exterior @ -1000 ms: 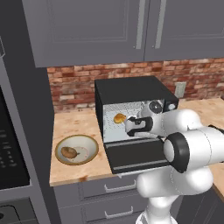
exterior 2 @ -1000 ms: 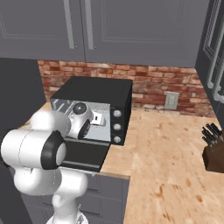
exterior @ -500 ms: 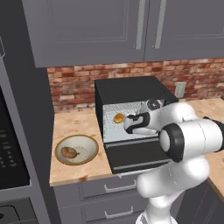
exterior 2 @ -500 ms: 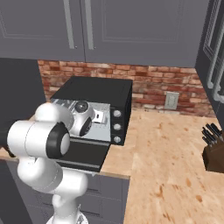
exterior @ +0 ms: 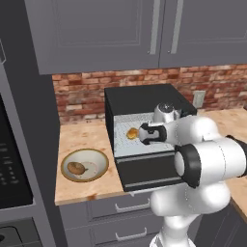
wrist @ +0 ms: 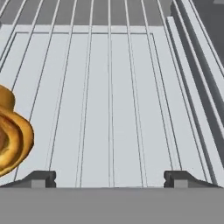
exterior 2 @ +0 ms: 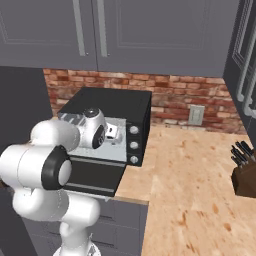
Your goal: Pick up the heated bread from the toaster oven and place it in the bowl. Then move the bread bowl to the dining counter.
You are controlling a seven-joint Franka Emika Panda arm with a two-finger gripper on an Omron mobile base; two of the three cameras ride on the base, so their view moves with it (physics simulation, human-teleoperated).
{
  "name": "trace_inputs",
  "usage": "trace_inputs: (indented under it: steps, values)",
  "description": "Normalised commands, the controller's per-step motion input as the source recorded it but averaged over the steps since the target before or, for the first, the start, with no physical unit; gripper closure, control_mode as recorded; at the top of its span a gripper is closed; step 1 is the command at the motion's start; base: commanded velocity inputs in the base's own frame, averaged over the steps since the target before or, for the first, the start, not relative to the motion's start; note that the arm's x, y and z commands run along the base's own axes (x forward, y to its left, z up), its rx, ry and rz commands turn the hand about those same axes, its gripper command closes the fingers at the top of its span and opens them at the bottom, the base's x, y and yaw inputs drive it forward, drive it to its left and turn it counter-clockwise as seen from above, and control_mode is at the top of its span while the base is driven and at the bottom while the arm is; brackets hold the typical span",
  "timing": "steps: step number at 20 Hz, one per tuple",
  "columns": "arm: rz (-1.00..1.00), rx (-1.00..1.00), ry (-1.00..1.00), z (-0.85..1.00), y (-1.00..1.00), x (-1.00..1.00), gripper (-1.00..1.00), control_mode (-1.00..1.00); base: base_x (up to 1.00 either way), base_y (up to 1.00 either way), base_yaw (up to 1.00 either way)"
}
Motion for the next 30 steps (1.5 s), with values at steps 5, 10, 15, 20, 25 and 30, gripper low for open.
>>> trace_inputs:
  steps: [5,10,15,20,25,30]
  values:
    - [0.00,-0.03,0.29,-0.41,-0.30,-0.93,-1.00,-1.00,0.00,0.00,0.00]
    - [0.00,-0.01,0.18,-0.60,-0.43,-1.00,-1.00,-1.00,0.00,0.00,0.00]
    - [0.00,0.00,0.07,-0.73,-0.36,-1.00,-1.00,-1.00,0.00,0.00,0.00]
    - [0.01,0.03,-0.10,-0.12,0.00,-0.97,-1.00,-1.00,0.00,0.00,0.00]
    - [0.20,0.02,-0.34,0.54,0.35,-0.53,-1.00,-1.00,0.00,0.00,0.00]
    - [0.14,0.00,-0.14,0.47,0.87,-0.14,-1.00,-1.00,0.00,0.00,0.00]
